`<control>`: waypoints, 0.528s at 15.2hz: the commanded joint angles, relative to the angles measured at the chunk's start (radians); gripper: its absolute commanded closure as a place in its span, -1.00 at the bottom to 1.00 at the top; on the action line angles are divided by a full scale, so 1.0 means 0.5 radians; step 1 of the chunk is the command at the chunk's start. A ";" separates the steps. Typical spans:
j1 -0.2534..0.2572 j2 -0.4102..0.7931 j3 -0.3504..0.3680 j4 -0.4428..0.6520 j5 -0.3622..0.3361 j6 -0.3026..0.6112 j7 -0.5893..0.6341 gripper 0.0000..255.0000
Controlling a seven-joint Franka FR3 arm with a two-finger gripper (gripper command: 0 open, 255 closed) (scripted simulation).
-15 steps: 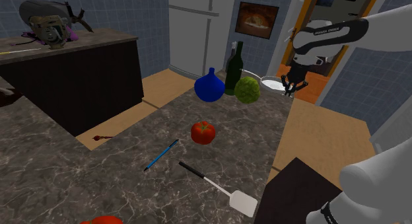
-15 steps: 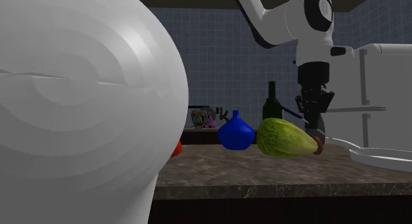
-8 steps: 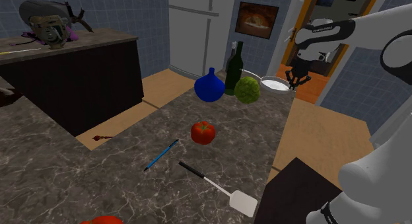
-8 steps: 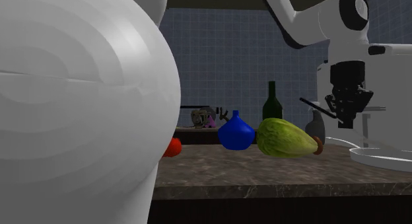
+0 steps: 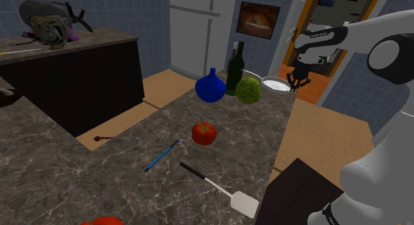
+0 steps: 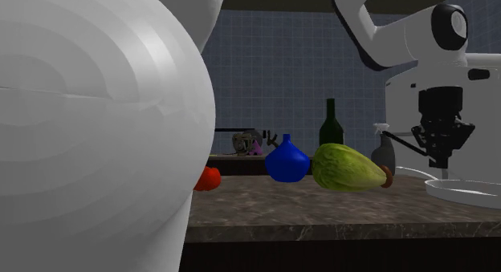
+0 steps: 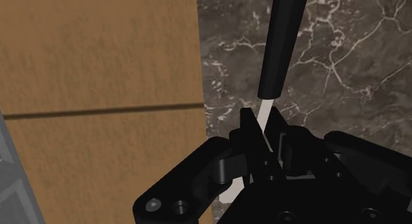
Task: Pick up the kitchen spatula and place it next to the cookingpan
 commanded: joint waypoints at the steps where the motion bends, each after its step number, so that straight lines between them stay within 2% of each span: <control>1: 0.000 0.014 0.000 -0.027 0.000 0.042 -0.002 1.00; 8: 0.000 0.069 0.000 -0.141 0.002 0.211 -0.007 1.00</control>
